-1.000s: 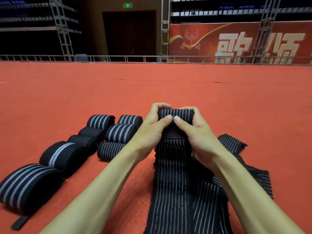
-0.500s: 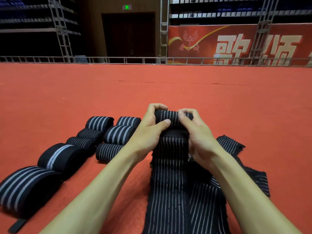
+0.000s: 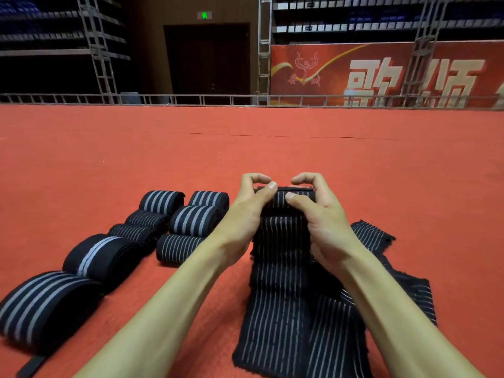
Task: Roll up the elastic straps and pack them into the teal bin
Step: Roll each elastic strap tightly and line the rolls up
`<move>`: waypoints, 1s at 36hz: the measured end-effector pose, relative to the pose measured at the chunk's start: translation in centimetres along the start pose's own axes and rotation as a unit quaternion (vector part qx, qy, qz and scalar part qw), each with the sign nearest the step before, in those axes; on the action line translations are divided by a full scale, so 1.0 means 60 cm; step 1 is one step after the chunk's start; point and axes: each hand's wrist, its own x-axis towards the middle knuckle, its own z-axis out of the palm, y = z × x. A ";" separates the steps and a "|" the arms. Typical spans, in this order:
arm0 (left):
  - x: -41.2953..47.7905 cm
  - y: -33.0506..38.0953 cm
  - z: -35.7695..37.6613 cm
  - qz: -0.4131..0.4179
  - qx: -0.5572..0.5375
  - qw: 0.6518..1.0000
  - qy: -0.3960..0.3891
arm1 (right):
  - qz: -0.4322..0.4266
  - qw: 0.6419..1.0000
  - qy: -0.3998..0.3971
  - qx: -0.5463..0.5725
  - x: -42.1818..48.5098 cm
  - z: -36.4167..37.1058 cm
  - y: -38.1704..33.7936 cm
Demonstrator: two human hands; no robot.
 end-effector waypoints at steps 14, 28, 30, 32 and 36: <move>0.005 0.004 -0.013 0.018 0.021 1.000 -0.003 | 0.021 1.000 0.008 0.008 0.006 -0.005 0.003; 0.000 0.004 -0.007 -0.028 0.071 0.997 -0.016 | -0.051 0.984 -0.031 -0.168 0.008 -0.012 0.020; 0.001 0.007 -0.009 -0.034 0.081 0.996 -0.032 | -0.047 0.986 -0.038 -0.158 0.007 -0.015 0.015; 0.000 0.011 -0.011 -0.036 0.100 0.993 -0.046 | -0.048 0.986 -0.043 -0.157 0.005 -0.018 0.010; 0.000 0.008 -0.018 -0.006 0.137 0.990 -0.044 | -0.031 0.988 -0.059 -0.142 0.002 -0.015 0.008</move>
